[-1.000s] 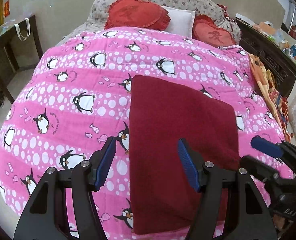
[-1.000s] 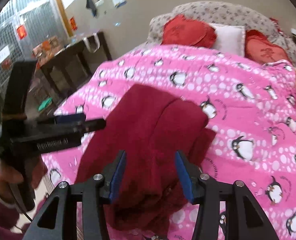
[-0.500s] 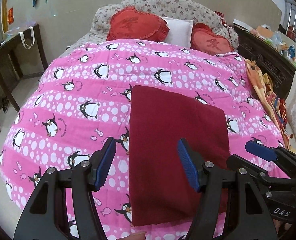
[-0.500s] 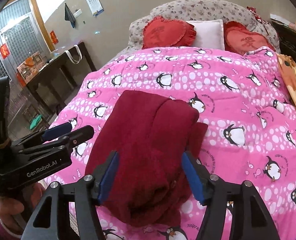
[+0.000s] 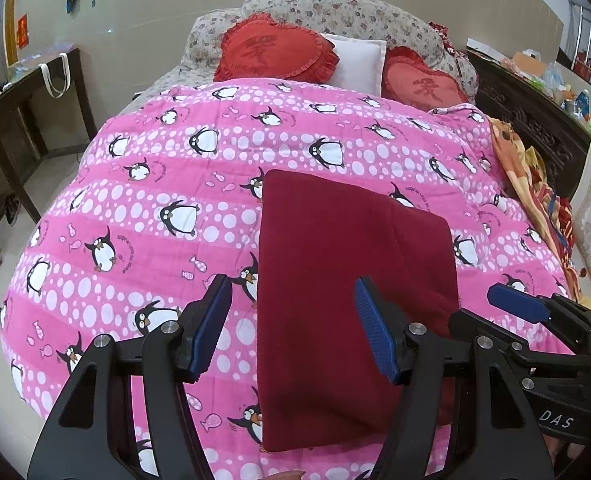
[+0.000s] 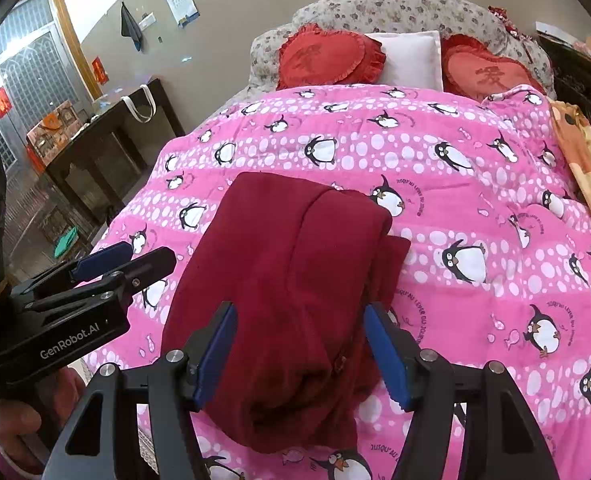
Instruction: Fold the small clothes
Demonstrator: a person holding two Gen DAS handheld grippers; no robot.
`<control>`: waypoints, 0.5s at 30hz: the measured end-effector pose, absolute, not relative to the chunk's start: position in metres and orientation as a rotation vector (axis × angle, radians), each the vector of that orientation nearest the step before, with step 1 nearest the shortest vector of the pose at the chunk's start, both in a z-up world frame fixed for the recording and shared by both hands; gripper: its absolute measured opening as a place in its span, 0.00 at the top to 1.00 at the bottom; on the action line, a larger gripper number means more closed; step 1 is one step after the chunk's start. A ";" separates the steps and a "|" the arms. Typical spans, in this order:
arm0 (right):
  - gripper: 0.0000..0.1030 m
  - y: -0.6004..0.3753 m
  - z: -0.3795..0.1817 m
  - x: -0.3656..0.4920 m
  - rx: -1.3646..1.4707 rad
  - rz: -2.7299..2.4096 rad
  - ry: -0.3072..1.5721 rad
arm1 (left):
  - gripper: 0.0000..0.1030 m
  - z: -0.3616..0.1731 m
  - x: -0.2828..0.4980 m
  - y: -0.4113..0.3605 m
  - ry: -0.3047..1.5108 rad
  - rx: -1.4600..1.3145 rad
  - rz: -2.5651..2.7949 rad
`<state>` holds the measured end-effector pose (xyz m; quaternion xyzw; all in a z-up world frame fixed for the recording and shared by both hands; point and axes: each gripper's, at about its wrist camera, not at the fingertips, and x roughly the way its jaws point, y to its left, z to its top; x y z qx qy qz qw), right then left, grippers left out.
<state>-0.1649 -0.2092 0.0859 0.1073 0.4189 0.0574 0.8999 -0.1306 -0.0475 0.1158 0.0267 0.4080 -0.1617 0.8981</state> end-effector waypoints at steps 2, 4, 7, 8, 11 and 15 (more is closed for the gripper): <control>0.38 -0.209 0.085 -0.164 0.221 0.119 0.871 | 0.38 0.116 -0.130 -0.048 0.848 0.057 -0.335; 0.38 -0.210 0.084 -0.163 0.221 0.119 0.877 | 0.38 0.114 -0.131 -0.048 0.852 0.057 -0.334; 0.38 -0.210 0.082 -0.162 0.223 0.121 0.883 | 0.38 0.114 -0.130 -0.048 0.851 0.056 -0.333; 0.38 -0.210 0.081 -0.161 0.222 0.121 0.886 | 0.38 0.114 -0.131 -0.048 0.852 0.056 -0.334; 0.38 -0.209 0.080 -0.160 0.220 0.123 0.894 | 0.38 0.113 -0.130 -0.049 0.852 0.056 -0.332; 0.38 -0.209 0.078 -0.159 0.221 0.122 0.899 | 0.38 0.109 -0.129 -0.049 0.861 0.057 -0.334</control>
